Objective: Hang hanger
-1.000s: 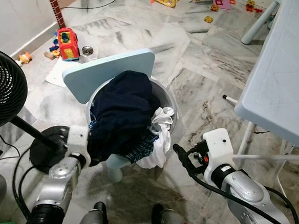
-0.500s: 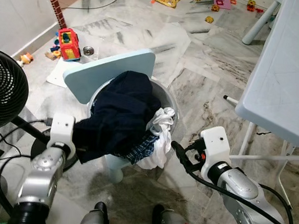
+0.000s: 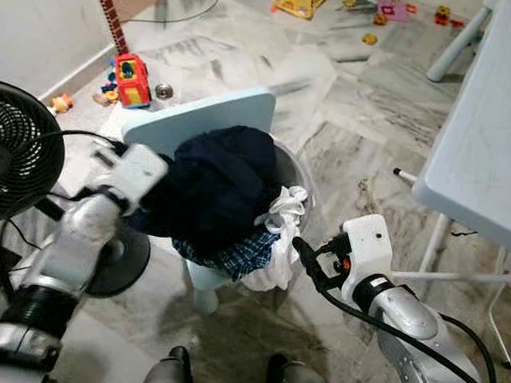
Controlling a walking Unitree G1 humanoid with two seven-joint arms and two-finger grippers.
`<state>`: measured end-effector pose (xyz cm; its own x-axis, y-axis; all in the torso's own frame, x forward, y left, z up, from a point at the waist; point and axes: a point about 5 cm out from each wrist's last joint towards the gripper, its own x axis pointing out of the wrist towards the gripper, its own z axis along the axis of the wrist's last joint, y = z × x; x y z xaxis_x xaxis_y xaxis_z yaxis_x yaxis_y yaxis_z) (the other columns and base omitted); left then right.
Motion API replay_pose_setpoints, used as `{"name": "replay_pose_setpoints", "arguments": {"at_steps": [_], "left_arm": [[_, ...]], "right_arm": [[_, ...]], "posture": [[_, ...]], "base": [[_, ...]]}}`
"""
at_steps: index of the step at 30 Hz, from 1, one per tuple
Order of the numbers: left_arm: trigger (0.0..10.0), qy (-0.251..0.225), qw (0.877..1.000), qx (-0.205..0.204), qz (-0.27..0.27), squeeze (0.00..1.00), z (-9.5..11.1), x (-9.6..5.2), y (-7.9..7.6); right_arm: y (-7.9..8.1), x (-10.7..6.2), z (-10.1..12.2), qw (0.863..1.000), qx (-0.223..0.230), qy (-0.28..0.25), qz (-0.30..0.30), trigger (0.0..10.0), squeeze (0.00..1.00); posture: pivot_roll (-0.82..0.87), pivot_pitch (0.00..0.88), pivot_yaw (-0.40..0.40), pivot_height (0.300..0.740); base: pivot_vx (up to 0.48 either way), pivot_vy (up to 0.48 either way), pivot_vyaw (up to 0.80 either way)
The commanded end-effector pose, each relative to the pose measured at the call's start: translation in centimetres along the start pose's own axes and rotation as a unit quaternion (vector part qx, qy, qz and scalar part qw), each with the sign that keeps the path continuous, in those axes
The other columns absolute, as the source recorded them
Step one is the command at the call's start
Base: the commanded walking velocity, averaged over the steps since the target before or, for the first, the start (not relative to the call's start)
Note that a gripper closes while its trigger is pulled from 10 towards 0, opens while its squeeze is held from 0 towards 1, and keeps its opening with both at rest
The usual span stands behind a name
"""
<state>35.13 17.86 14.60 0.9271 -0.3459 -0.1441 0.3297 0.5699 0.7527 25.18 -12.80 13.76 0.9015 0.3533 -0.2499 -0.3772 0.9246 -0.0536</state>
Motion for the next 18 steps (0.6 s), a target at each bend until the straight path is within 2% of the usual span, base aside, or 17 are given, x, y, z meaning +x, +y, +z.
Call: {"name": "replay_pose_setpoints", "arguments": {"at_steps": [1, 3, 4, 7, 9, 10, 13, 14, 18], "left_arm": [[0.0, -0.015, 0.996, 0.051, -0.068, 0.00, 0.3, 0.7, -2.5], [0.0, -0.033, 0.988, 0.102, -0.111, 0.00, 1.1, 1.7, -4.6], [0.0, -0.036, 0.987, 0.106, -0.113, 0.00, 1.2, 1.8, -4.8], [0.0, -0.058, 0.978, 0.129, -0.155, 0.00, 2.1, 2.6, -6.7], [0.0, -0.060, 0.974, 0.136, -0.170, 0.00, 2.2, 2.7, -7.3], [0.0, -0.062, 0.961, 0.145, -0.228, 0.00, 2.3, 2.6, -9.2], [0.0, -0.061, 0.943, 0.156, -0.289, 0.00, 1.9, 2.2, -11.2], [0.0, -0.062, 0.940, 0.155, -0.299, 0.00, 1.8, 2.1, -11.5], [0.0, -0.065, 0.943, 0.128, -0.300, 0.00, 1.9, 2.1, -11.7]], "right_arm": [[-0.3, -0.1, -0.2, 1.000, -0.003, 0.002, -0.006, 10.0, 0.00], [-0.4, 0.0, 0.1, 1.000, -0.005, -0.002, -0.008, 10.0, 0.00], [-0.4, 0.0, 0.1, 1.000, -0.005, -0.002, -0.009, 10.0, 0.00], [-0.7, -0.2, 0.1, 1.000, -0.007, -0.004, -0.016, 10.0, 0.00], [-0.8, -0.2, 0.1, 1.000, -0.008, -0.003, -0.018, 10.0, 0.00], [-0.8, -0.3, 0.1, 1.000, -0.008, -0.004, -0.020, 10.0, 0.00], [-0.7, -0.2, 0.1, 1.000, -0.008, -0.005, -0.020, 10.0, 0.00], [-0.6, -0.2, 0.1, 1.000, -0.008, -0.006, -0.020, 10.0, 0.00], [-0.6, -0.1, 0.2, 1.000, -0.009, -0.007, -0.019, 10.0, 0.00]], "posture": [[-0.15, 0.228, 0.005, 0.740], [-0.17, 0.220, 0.004, 0.740], [-0.17, 0.220, 0.004, 0.740], [-0.18, 0.216, 0.005, 0.740], [-0.18, 0.213, 0.008, 0.740], [-0.19, 0.210, 0.010, 0.740], [-0.19, 0.205, 0.010, 0.740], [-0.19, 0.205, 0.011, 0.740], [-0.19, 0.198, 0.009, 0.740]], "base": [[0.000, 0.000, 0.00], [0.000, 0.000, 0.00], [0.000, 0.000, 0.00], [0.000, 0.000, 0.00], [0.000, 0.000, 0.00], [0.000, 0.000, 0.00], [0.000, 0.000, 0.00], [0.000, 0.000, 0.00], [0.000, 0.000, 0.00]]}}
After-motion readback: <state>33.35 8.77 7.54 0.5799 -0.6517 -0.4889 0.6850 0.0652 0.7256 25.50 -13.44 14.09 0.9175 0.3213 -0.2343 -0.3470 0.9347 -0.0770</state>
